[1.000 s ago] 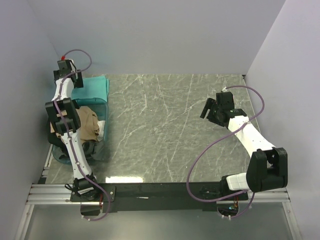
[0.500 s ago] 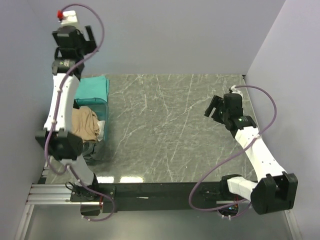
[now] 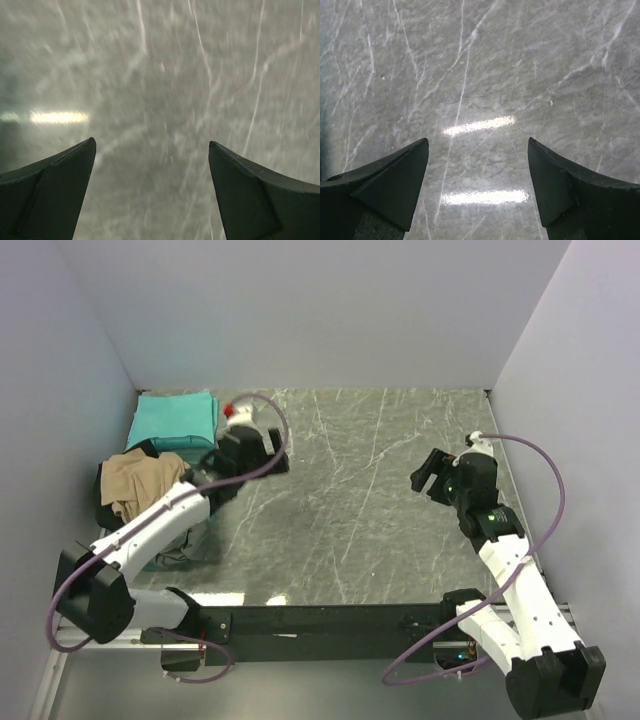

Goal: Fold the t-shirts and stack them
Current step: Reset both grippers

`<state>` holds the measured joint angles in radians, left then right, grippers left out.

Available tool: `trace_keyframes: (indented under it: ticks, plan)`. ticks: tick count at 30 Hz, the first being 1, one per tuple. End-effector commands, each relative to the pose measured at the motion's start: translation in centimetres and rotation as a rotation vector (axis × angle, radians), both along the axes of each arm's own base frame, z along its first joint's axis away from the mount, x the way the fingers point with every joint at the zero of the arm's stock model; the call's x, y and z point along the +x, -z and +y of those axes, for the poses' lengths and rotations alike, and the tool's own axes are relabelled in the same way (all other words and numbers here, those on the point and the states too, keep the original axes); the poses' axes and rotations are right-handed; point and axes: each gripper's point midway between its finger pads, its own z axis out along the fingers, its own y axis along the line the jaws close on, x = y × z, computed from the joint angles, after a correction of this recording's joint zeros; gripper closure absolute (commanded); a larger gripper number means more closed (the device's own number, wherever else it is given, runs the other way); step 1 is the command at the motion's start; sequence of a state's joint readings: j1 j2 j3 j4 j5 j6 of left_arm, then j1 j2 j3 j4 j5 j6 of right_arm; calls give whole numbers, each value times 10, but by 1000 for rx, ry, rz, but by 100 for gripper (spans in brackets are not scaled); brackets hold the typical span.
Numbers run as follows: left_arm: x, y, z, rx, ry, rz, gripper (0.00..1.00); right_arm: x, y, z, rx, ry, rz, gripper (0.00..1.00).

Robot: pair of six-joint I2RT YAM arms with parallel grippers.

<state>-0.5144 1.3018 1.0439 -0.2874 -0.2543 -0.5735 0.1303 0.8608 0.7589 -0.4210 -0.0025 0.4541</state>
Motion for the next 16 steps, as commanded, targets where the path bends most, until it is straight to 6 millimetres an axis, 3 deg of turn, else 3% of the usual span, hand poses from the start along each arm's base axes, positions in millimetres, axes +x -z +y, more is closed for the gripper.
trace_keyframes:
  ticks: [1, 6, 16]
  plan:
    - [-24, -8, -16, -93, -42, -68, 1, 0, -1, -2, -6, -2, -50, 14]
    - [-52, 43, -16, -73, -63, 53, 1, -5, 13, -1, 1, -10, -44, 14]
    - [-53, 48, -4, -36, -109, 50, 1, -5, 19, 0, -4, -18, -48, 14]
